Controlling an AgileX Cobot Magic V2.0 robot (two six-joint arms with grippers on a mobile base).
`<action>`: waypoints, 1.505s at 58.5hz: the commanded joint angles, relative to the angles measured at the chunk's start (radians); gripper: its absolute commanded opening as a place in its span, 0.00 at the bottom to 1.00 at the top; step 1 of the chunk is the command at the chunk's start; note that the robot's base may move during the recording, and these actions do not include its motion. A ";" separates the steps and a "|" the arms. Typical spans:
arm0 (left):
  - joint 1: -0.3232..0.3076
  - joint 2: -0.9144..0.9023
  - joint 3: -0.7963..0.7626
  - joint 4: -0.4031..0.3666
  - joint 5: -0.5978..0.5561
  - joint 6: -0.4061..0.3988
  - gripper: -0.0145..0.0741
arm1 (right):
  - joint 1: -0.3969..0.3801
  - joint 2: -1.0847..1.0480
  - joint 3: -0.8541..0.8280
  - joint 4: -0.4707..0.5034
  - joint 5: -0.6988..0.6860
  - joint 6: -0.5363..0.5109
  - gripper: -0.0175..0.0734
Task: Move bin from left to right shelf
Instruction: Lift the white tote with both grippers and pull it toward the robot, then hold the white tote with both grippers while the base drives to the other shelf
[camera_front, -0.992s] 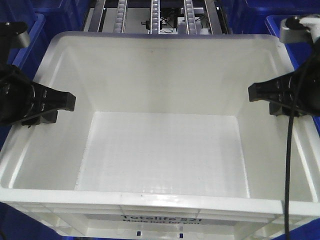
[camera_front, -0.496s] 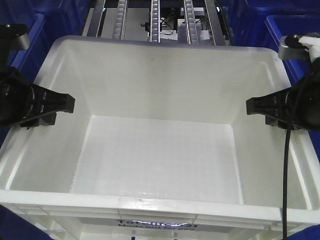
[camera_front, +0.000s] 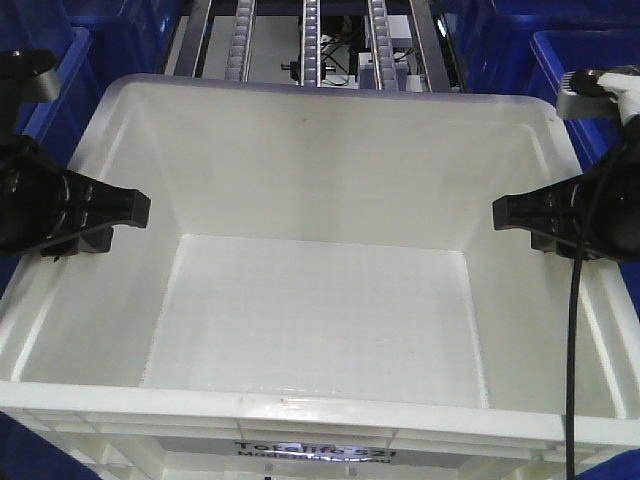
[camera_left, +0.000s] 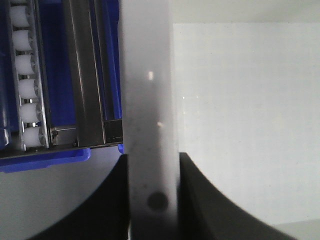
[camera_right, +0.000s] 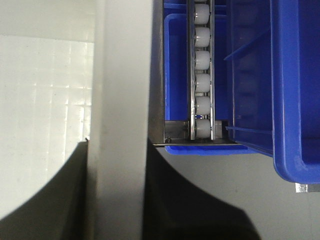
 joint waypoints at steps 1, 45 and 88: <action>-0.011 -0.033 -0.038 -0.022 -0.086 0.011 0.16 | 0.002 -0.035 -0.038 -0.040 -0.102 -0.019 0.19; -0.011 -0.033 -0.038 -0.022 -0.088 0.011 0.16 | 0.002 -0.035 -0.038 -0.040 -0.086 -0.019 0.19; -0.011 -0.033 -0.038 -0.022 -0.088 0.011 0.16 | 0.002 -0.035 -0.038 -0.040 -0.086 -0.019 0.19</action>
